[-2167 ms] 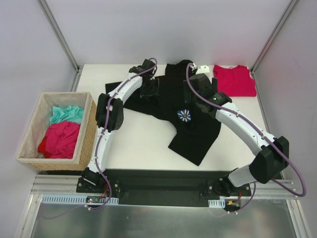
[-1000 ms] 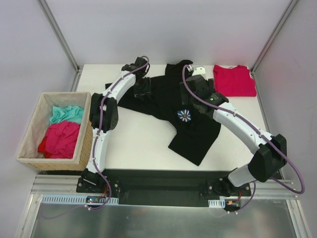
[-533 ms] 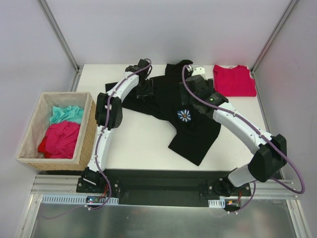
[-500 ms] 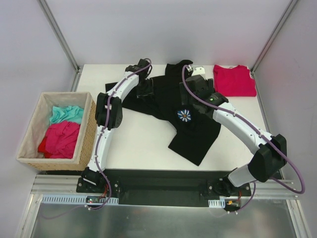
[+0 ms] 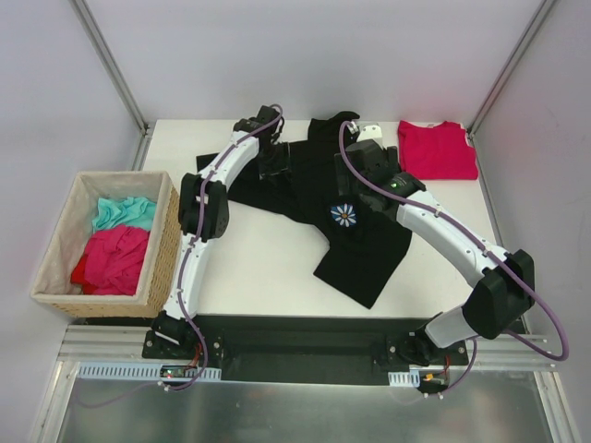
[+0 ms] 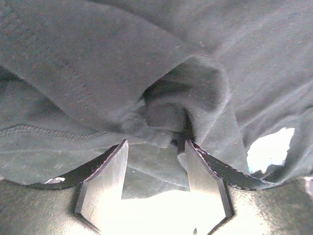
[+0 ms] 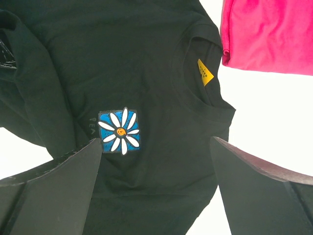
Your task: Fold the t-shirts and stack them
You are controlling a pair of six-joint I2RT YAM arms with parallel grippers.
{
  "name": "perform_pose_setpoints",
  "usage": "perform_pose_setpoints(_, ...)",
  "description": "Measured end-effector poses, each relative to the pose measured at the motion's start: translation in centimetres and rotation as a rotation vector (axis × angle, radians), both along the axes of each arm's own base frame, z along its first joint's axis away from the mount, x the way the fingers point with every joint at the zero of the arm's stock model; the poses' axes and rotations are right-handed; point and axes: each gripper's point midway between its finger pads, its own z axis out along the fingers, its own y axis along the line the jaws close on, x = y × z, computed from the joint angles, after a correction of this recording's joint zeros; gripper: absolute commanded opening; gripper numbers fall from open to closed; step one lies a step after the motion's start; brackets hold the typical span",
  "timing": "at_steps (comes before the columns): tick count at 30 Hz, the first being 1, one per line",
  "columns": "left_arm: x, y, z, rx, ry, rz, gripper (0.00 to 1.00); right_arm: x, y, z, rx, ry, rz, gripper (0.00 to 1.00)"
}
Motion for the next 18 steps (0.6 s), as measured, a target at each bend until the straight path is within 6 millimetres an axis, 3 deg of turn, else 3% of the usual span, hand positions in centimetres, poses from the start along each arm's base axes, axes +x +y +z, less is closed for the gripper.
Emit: perform_pose_setpoints(18,-0.6,0.0,-2.1,0.001,0.043,0.002,0.44,-0.1,0.0,-0.1,-0.002,0.002,0.001,0.97)
